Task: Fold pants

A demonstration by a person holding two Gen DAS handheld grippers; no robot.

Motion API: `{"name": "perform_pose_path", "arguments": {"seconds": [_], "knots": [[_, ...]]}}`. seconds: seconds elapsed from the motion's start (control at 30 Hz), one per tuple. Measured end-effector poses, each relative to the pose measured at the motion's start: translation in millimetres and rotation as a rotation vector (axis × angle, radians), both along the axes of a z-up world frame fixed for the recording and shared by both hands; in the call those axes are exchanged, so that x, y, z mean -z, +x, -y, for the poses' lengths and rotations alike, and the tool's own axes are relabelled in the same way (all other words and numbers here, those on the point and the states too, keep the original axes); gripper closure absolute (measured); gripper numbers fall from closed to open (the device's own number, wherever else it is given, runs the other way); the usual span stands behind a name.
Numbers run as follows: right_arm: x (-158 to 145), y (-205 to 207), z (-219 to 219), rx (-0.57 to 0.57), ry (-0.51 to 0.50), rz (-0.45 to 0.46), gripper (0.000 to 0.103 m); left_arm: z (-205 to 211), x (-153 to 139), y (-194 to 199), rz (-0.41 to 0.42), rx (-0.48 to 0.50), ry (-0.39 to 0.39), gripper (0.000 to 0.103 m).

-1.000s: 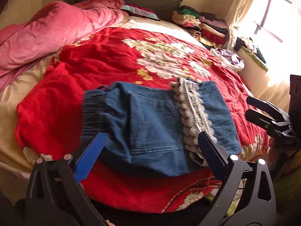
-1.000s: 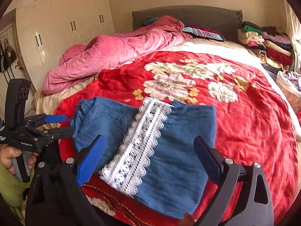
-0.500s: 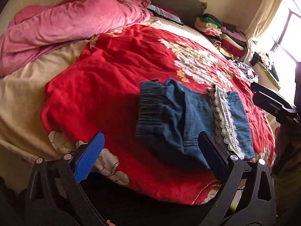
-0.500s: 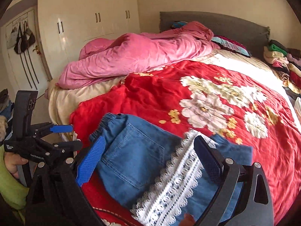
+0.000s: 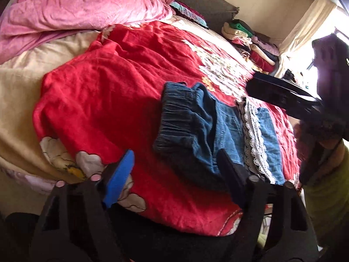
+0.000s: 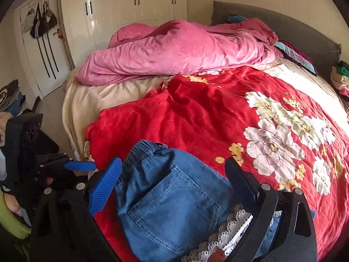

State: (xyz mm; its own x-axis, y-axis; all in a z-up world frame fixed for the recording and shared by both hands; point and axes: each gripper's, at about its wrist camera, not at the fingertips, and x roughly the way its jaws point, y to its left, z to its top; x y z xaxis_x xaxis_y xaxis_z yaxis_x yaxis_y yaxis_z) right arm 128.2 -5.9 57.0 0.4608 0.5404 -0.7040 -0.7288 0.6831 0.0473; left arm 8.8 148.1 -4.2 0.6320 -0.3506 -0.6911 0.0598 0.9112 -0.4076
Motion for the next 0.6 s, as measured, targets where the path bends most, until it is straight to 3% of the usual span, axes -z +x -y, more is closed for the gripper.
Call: {"name": "perform_pose_path", "arguments": {"seconds": [0.13,0.53,0.6], "knots": [[6,10,-15,-0.053,-0.02,-0.026,0.008,8,9,7,-0.028,0.035,-0.043,0.057],[40,35,-58,-0.149,-0.122,-0.094,0.01,17,38,18,-0.095,0.047,-0.045,0.058],[48,38,-64,-0.163,-0.139,-0.109,0.018,17,39,19,-0.097,0.047,-0.047,0.058]]}}
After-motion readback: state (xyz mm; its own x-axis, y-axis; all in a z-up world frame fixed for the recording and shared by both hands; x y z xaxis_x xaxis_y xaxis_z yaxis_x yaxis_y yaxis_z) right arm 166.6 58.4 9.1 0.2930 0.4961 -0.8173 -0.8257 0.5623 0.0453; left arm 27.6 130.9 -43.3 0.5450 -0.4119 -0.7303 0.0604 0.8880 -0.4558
